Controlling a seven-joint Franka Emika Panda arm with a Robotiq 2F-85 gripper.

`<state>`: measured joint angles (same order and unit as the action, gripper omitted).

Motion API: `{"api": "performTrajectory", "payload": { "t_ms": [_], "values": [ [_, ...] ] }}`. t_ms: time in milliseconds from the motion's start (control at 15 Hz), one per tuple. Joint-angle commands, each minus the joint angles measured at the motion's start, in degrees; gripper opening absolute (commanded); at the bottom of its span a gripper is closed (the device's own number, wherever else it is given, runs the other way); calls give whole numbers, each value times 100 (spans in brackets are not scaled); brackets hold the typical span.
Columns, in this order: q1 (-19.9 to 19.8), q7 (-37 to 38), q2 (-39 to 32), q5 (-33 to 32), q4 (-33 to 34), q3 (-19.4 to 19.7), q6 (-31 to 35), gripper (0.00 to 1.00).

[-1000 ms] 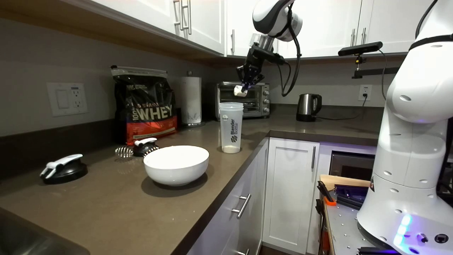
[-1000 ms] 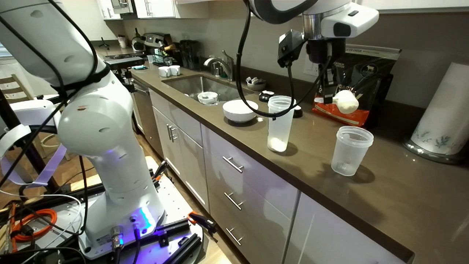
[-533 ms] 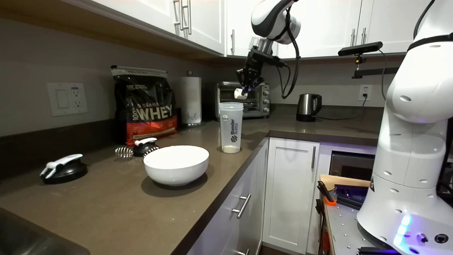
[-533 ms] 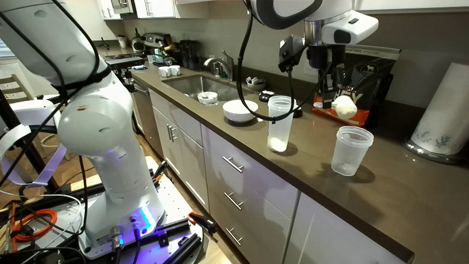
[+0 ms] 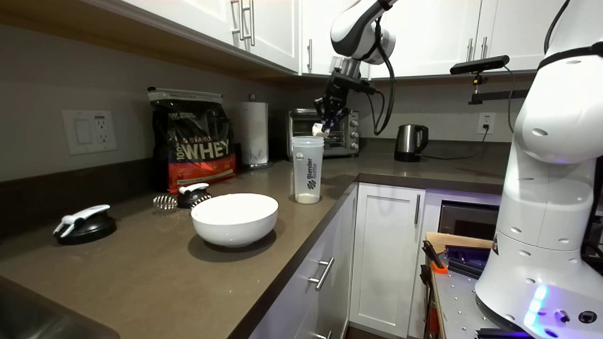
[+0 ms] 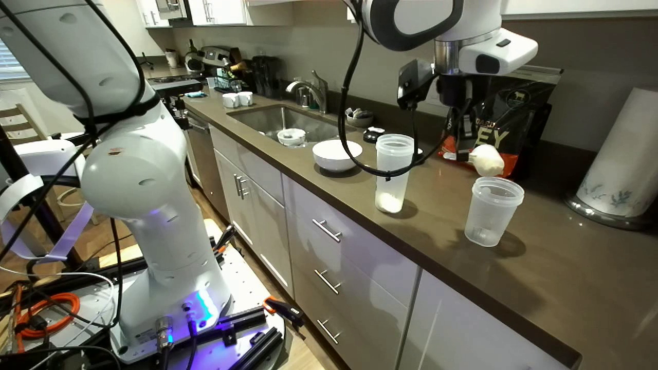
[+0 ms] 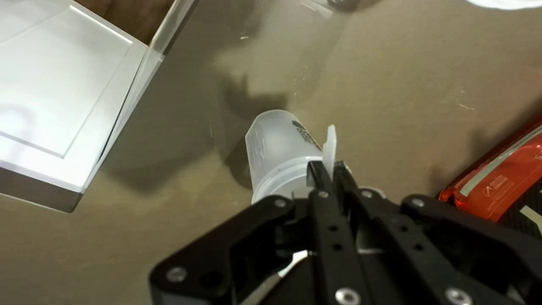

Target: Pick up the small scoop and scoop some powder from the bowl and put it in the plastic container to the right.

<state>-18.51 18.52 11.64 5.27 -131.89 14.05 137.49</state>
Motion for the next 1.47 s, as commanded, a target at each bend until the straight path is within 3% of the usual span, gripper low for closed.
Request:
{"api": "performTrajectory", "payload": {
  "t_ms": [0, 933, 1400],
  "values": [
    [8, 2, -320, -16, 323, 63, 4, 3],
    [22, 64, -855, -275, 667, 151, 40, 3],
    [35, 143, -832, -842, 683, 118, 121, 3]
  ]
}}
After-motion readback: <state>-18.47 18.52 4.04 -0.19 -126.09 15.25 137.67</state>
